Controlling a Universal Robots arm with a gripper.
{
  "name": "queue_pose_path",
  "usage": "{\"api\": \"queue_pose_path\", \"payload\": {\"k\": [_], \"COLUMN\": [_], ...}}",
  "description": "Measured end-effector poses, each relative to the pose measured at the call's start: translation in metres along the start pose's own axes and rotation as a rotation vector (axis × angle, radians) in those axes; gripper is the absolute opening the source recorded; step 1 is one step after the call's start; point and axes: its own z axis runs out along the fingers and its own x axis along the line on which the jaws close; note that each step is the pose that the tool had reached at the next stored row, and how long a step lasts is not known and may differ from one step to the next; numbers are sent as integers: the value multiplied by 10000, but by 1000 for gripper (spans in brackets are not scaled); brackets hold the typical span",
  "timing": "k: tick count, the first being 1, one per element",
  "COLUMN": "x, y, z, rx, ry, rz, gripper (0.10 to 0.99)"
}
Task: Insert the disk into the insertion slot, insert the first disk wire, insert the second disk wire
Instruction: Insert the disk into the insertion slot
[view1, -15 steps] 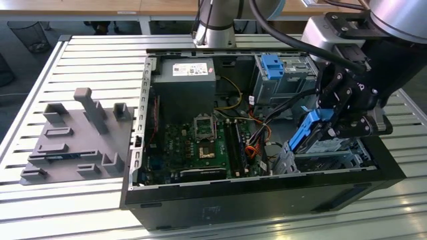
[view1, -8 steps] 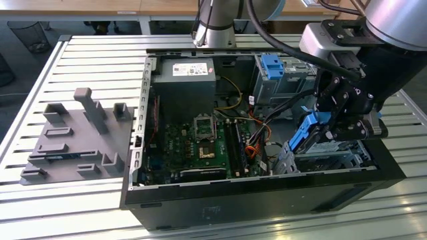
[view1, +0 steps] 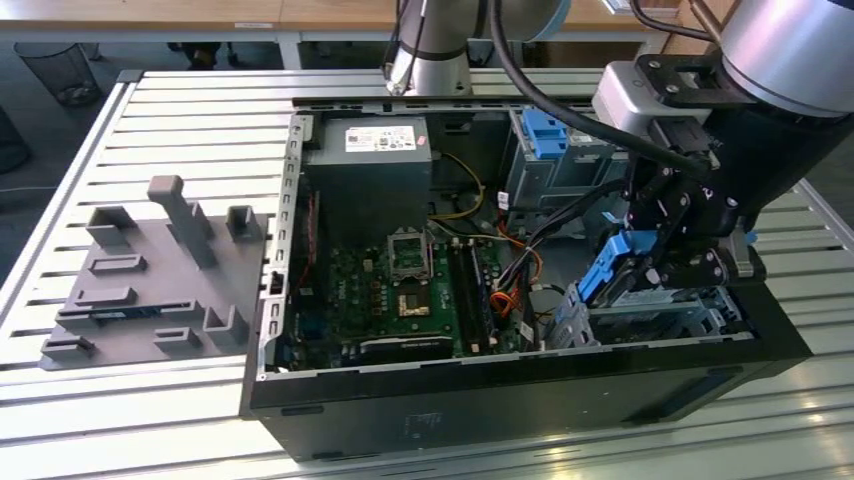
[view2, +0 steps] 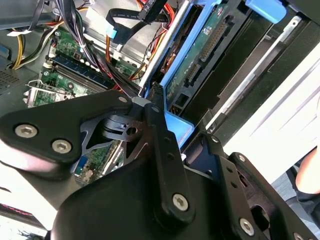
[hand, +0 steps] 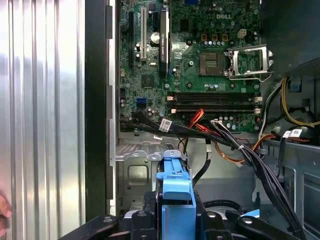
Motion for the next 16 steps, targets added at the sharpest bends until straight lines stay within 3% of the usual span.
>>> {"api": "queue_pose_path", "payload": {"k": [16], "x": [5], "y": [-1], "z": [135], "rx": [0], "ry": [-1], "rz": [0], "gripper": [365]}}
